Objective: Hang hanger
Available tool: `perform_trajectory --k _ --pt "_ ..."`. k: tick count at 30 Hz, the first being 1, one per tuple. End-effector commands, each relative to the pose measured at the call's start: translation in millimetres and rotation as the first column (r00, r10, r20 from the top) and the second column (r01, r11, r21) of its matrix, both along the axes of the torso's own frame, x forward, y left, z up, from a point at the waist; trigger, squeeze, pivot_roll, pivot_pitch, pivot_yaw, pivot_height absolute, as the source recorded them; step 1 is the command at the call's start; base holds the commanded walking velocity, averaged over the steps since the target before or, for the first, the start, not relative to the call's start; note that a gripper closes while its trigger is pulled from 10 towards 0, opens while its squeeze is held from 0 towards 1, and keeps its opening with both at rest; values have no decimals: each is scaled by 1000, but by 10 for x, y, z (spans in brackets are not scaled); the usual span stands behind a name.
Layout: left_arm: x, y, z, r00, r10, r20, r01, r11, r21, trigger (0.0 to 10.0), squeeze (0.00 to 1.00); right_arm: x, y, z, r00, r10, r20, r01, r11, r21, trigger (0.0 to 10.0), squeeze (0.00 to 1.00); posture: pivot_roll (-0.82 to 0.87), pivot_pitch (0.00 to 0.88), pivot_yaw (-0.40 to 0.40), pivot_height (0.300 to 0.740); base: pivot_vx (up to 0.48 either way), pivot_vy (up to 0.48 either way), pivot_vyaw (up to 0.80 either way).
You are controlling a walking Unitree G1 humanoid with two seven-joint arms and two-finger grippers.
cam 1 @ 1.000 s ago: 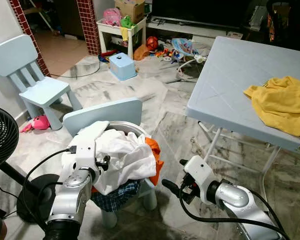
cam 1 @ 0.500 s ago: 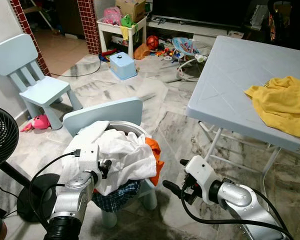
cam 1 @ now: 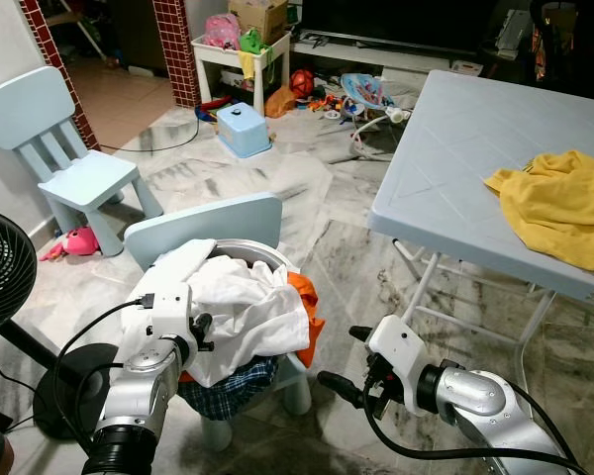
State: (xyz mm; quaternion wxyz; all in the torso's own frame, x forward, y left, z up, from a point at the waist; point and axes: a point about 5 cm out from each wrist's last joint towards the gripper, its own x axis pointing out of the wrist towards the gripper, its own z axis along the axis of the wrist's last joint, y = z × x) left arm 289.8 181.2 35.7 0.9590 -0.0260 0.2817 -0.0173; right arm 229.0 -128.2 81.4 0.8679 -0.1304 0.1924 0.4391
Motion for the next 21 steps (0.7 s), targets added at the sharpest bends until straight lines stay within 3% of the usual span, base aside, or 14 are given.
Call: perform_trajectory --k 1,12,17,21 --pt "33 13 39 1000 2 20 -2 1000 4 0 0 -6 44 48 1000 21 14 -21 1000 1 10000 0 -116 62 -3 740 0 0 0" --pt "55 70 81 997 39 69 -41 999 23 0 0 13 43 25 1000 15 14 -15 1000 -7 10000 0 -113 61 -3 740 0 0 0" --pt "48 20 248 982 26 186 -27 1000 5 0 0 63 35 25 1000 -6 30 6 1000 -9 10000 0 -105 57 -5 740 0 0 0" --pt "-10 43 257 979 25 204 -27 1000 8 0 0 75 36 23 999 -13 33 14 1000 -9 10000 0 -99 57 -7 740 0 0 0"
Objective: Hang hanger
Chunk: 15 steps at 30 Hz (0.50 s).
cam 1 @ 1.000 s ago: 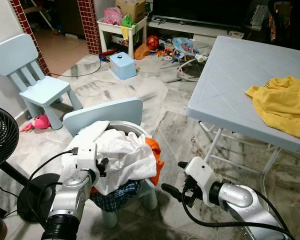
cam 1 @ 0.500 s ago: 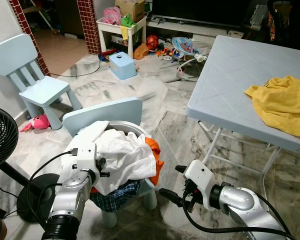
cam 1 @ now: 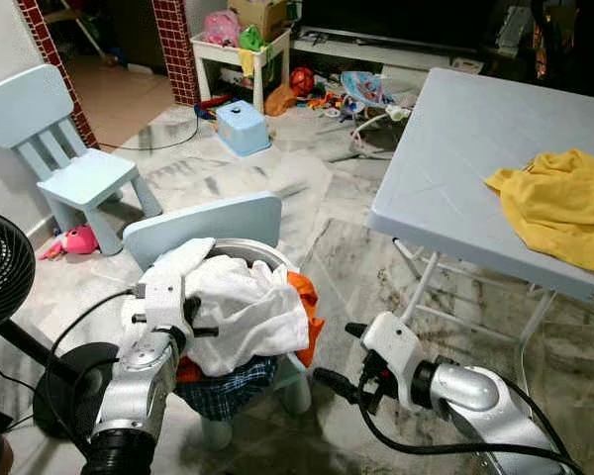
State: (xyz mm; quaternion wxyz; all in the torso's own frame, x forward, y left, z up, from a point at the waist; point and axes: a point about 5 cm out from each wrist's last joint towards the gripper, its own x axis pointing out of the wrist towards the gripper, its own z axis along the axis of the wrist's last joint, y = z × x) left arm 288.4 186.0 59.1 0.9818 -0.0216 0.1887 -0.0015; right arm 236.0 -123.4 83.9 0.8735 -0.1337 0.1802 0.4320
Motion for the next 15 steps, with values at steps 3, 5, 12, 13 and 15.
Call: perform_trajectory --k 3,5,12,13,15 --pt "-46 -21 169 996 -44 80 42 999 32 0 0 21 -26 7 1000 -15 14 15 1000 -11 10000 0 -93 58 -9 740 0 0 0" --pt "-49 -57 313 987 -86 138 81 996 42 0 0 30 -36 1 1000 -22 14 22 1000 -13 10000 0 -89 57 -14 740 0 0 0" --pt "174 -70 1071 887 -175 428 166 984 58 0 0 81 -34 -5 999 -33 25 34 999 -20 10000 0 -80 52 -21 740 0 0 0" --pt "212 -56 1169 875 -162 456 155 987 52 0 0 89 -33 -7 999 -35 27 35 999 -23 10000 0 -79 48 -22 740 0 0 0" --pt "286 -45 1390 846 -143 514 143 989 40 0 0 106 -30 -9 999 -39 32 40 999 -25 10000 0 -76 39 -23 740 0 0 0"
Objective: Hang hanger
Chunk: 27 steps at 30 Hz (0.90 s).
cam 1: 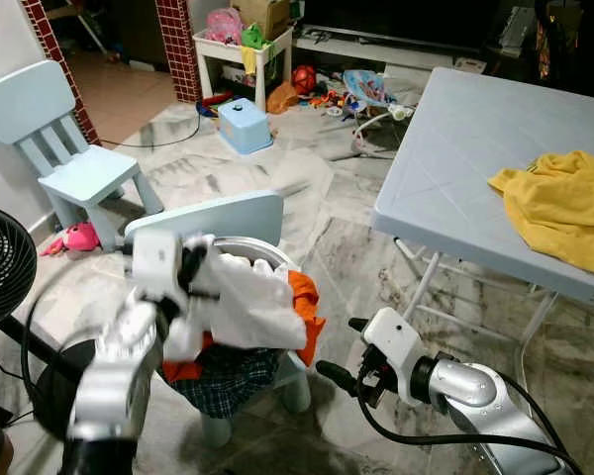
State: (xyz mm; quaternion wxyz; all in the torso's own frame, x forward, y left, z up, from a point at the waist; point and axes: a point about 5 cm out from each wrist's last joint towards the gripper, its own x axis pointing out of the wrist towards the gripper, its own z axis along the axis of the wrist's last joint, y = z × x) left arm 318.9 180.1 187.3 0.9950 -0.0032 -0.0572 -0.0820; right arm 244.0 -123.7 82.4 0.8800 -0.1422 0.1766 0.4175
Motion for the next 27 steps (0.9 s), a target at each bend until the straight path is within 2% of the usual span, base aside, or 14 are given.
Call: perform_trajectory --k 1,3,6,8,10,13,14,17,19,21,22,23,24,27 --pt "0 12 168 998 3 61 -2 1000 -17 0 0 31 -26 5 1000 -14 13 14 1000 -10 10000 0 -76 39 -23 740 0 0 0" --pt "100 -23 606 982 -16 190 19 1000 -17 0 0 58 -11 9 1000 -17 21 17 1000 -11 10000 0 -73 24 -23 740 0 0 0" --pt "142 -80 959 957 -61 283 68 998 -13 0 0 91 -5 18 999 -21 33 21 1000 -12 10000 0 -71 18 -22 740 0 0 0" --pt "149 -104 1052 948 -85 308 93 996 -14 0 0 109 -4 16 999 -25 37 26 1000 -13 10000 0 -65 12 -20 740 0 0 0" --pt "152 -110 1064 946 -94 310 103 995 -12 0 0 116 -2 13 999 -27 39 28 1000 -14 10000 0 -63 9 -18 740 0 0 0" --pt "144 -156 873 957 -172 233 169 985 32 0 0 128 14 8 999 -32 43 33 999 -13 10000 0 -64 9 -14 740 0 0 0" --pt "43 -284 592 938 -321 133 304 944 131 0 0 107 15 -11 999 -34 39 34 999 -13 10000 0 -66 12 -13 740 0 0 0" --pt "-31 -341 473 917 -387 94 367 912 181 0 0 82 15 -34 999 -33 34 33 999 -15 10000 0 -68 11 -13 740 0 0 0" --pt "69 -198 613 952 -254 171 224 958 178 0 0 70 10 -55 999 -32 29 33 999 -19 10000 0 -60 1 -15 740 0 0 0" --pt "201 26 861 957 -87 276 46 988 149 0 0 85 14 -65 999 -33 29 33 999 -20 10000 0 -49 0 -13 740 0 0 0" --pt "201 26 861 957 -87 276 46 988 149 0 0 85 14 -65 999 -33 29 33 999 -20 10000 0 -49 0 -13 740 0 0 0" --pt "248 128 997 943 -19 331 -32 988 149 0 0 103 21 -64 999 -33 31 33 999 -19 10000 0 -49 0 -13 740 0 0 0" --pt "312 271 1265 898 74 433 -146 980 136 0 0 153 49 -54 999 -36 41 37 999 -15 10000 0 -42 0 -11 740 0 0 0" --pt "338 327 1424 868 113 483 -190 975 112 0 0 191 79 -43 998 -41 50 41 999 -8 10000 0 -35 0 -4 740 0 0 0"
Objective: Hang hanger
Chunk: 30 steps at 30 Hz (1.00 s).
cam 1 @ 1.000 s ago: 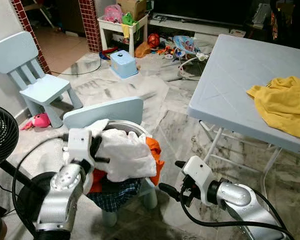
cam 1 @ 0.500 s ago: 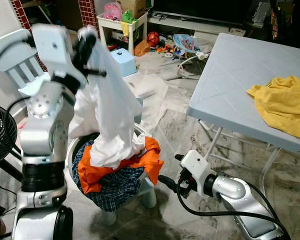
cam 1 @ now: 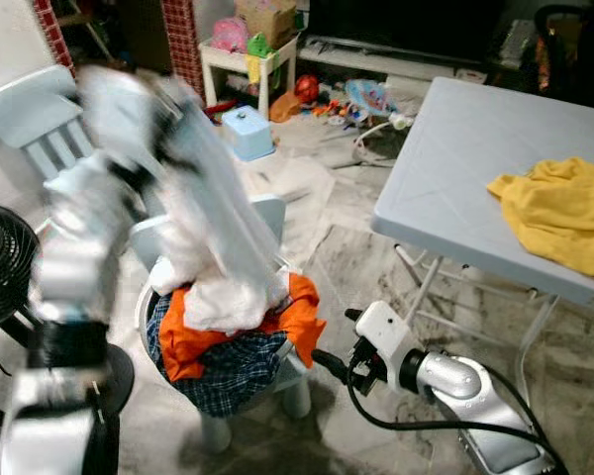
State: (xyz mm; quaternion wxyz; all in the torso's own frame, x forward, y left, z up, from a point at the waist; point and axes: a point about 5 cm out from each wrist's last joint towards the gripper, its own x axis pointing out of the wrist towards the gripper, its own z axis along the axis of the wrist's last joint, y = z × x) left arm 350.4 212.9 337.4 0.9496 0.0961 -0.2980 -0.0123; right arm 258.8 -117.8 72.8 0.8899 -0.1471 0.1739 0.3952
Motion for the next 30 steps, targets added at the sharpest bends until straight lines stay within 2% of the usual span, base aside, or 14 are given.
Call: perform_trajectory --k 1,4,6,10,11,12,15,17,18,21,23,28,29,30 --pt "33 -24 -70 1000 7 -11 -7 1000 4 0 0 48 28 54 999 3 33 -3 1000 4 10000 0 -35 0 -4 740 0 0 0" --pt "30 -269 -248 989 -123 -80 127 990 53 0 0 25 49 47 999 -4 34 3 1000 12 10000 0 -44 0 7 740 0 0 0" --pt "-15 -495 -565 942 -257 -215 286 951 116 0 0 -28 26 15 1000 -10 23 10 1000 9 10000 0 -49 0 9 740 0 0 0" --pt "-63 -603 -765 894 -325 -308 385 910 158 0 0 -56 10 3 1000 -12 17 11 1000 6 10000 0 -54 2 9 740 0 0 0" --pt "-129 -689 -937 843 -378 -383 476 855 204 0 0 -71 -6 -10 1000 -12 12 12 1000 2 10000 0 -54 5 7 740 0 0 0" --pt "-129 -689 -937 843 -378 -383 476 855 204 0 0 -71 -6 -10 1000 -12 12 12 1000 2 10000 0 -54 5 7 740 0 0 0" --pt "-532 -840 -1547 562 -482 -672 763 615 197 0 0 -75 -43 -32 1000 -7 1 7 1000 -14 10000 0 -49 16 -2 740 0 0 0" --pt "-701 -815 -1782 462 -442 -769 818 547 177 0 0 -58 -43 -37 1000 -3 -2 3 1000 -22 10000 0 -45 19 -8 740 0 0 0" --pt "-701 -815 -1782 462 -442 -769 818 547 177 0 0 -58 -43 -37 1000 -3 -2 3 1000 -22 10000 0 -45 19 -8 740 0 0 0" --pt "-832 -797 -1958 400 -395 -827 845 509 166 0 0 -52 -38 -39 1000 1 -4 -1 1000 -25 10000 0 -43 22 -12 740 0 0 0" --pt "-983 -811 -2180 308 -352 -884 867 487 108 0 0 -63 -31 -41 1000 9 -6 -9 1000 -28 10000 0 -43 26 -17 740 0 0 0" --pt "-1103 -871 -2359 254 -349 -902 865 499 51 0 0 -74 -36 -38 1000 13 -9 -14 999 -31 10000 0 -49 30 -18 740 0 0 0" --pt "-1159 -891 -2414 236 -339 -911 866 499 39 1608 0 -81 -44 -41 1000 16 -12 -17 999 -37 10000 0 -51 32 -17 740 0 0 0" --pt "-1159 -891 -2414 236 -339 -911 866 499 39 1608 0 -81 -44 -41 1000 16 -12 -17 999 -37 10000 0 -51 32 -17 740 0 0 0"
